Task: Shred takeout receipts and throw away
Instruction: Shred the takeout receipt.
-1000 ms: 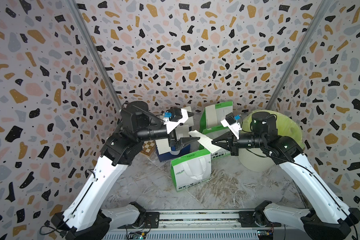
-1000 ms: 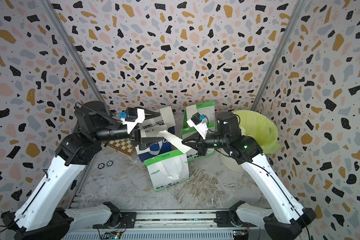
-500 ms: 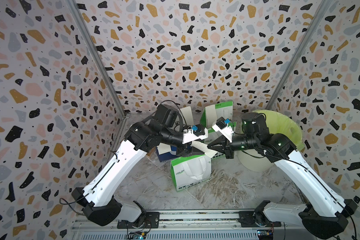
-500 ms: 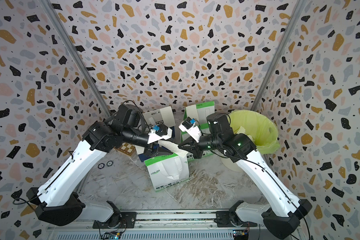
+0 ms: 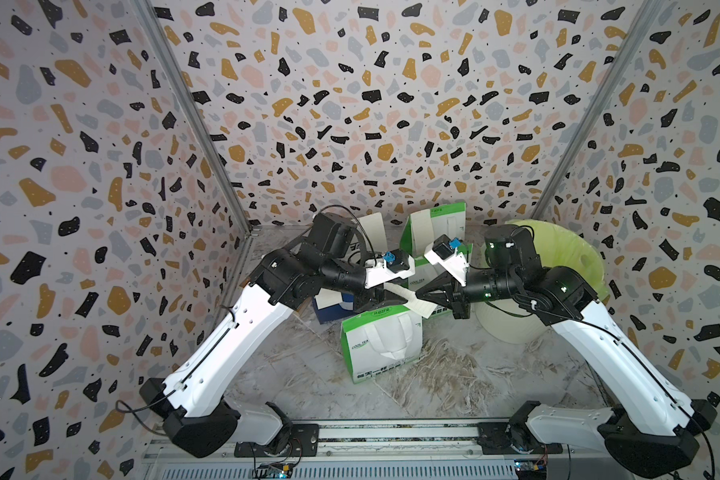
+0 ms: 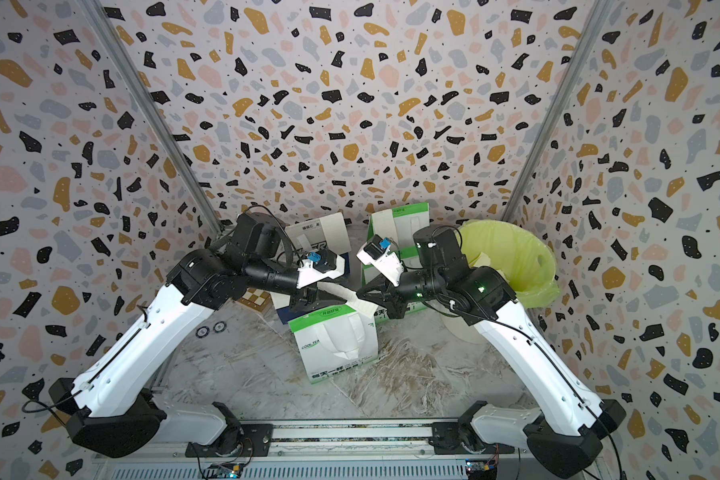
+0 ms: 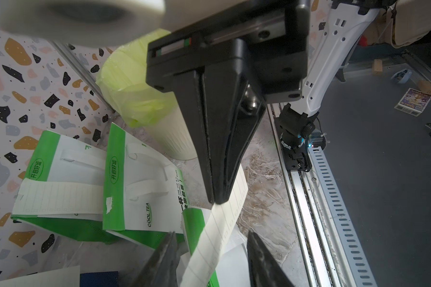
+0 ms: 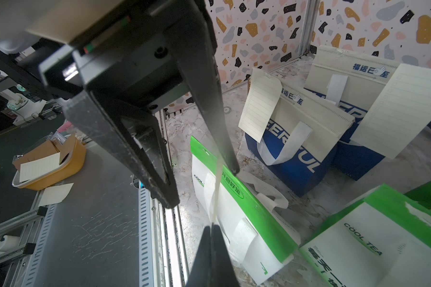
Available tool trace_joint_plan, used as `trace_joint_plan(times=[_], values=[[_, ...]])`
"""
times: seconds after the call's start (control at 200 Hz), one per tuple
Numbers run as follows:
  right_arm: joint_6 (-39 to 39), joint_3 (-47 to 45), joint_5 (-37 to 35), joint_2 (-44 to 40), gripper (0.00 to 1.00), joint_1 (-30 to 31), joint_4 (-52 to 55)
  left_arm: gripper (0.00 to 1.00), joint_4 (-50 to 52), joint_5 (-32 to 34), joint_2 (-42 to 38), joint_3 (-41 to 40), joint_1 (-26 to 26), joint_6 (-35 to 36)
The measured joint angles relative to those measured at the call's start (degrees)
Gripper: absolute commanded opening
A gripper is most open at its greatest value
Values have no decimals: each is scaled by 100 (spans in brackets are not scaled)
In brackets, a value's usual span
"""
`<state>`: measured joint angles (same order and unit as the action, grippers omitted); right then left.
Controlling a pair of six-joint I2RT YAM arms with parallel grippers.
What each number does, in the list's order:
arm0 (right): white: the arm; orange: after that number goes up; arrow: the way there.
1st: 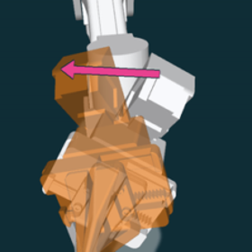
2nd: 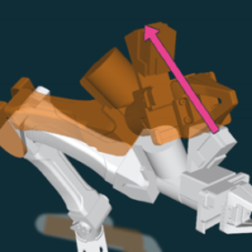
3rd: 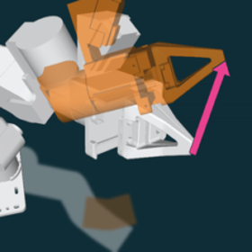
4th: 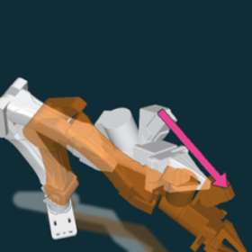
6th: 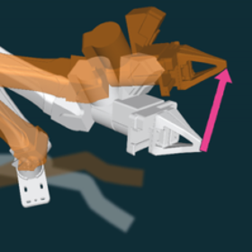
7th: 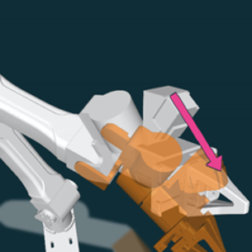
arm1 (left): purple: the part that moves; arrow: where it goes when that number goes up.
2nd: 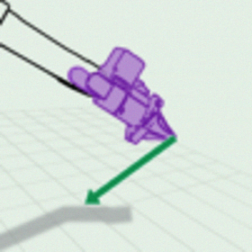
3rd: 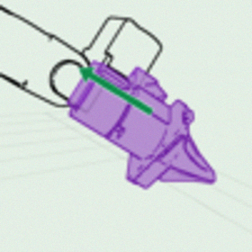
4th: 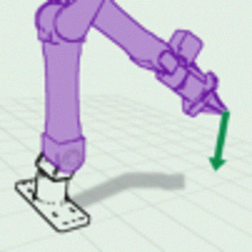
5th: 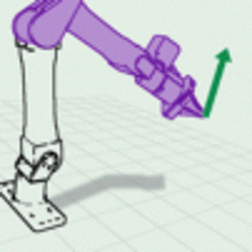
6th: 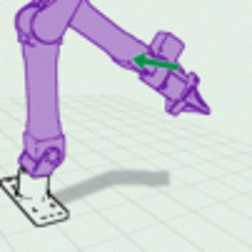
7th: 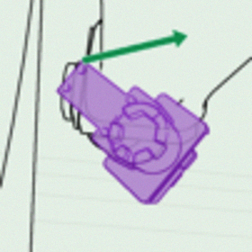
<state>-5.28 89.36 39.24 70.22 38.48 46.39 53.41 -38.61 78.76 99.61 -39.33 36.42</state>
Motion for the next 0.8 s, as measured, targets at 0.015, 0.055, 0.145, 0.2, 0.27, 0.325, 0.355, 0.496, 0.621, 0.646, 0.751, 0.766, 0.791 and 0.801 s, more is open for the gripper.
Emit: trace_joint_plan(times=[0.015,0.055,0.145,0.2,0.27,0.325,0.355,0.496,0.621,0.646,0.751,0.766,0.791,0.801], values=[[-4,2,0,0,0,4,2,44,-2,0,0,0,11,-2],[-13,4,0,0,0,15,13,43,-26,-2,0,-13,35,-9],[-22,4,0,2,0,28,50,43,-116,-2,0,-48,74,-33],[-31,4,0,2,0,33,68,47,-129,2,0,-52,105,-50],[-39,7,-2,2,0,39,92,52,-164,15,2,-61,133,-68],[-44,7,0,2,0,44,118,53,-225,17,0,-83,153,-90],[-50,7,0,4,0,44,129,52,-240,20,2,-92,175,-90],[-59,7,-2,24,0,50,162,50,-232,-17,2,-114,219,-83],[-61,7,-9,26,0,55,164,44,-120,-140,22,-111,236,-48],[-59,7,-9,26,0,55,164,43,-92,-149,33,-111,236,-44],[-59,7,-17,26,0,55,162,41,-31,-227,70,-111,236,-15],[-59,7,-17,26,0,55,164,40,-17,-240,74,-111,236,-15],[-59,7,-24,26,0,55,162,38,4,-260,79,-111,236,-4],[-59,7,-24,26,0,55,162,36,13,-269,79,-111,236,-7]])
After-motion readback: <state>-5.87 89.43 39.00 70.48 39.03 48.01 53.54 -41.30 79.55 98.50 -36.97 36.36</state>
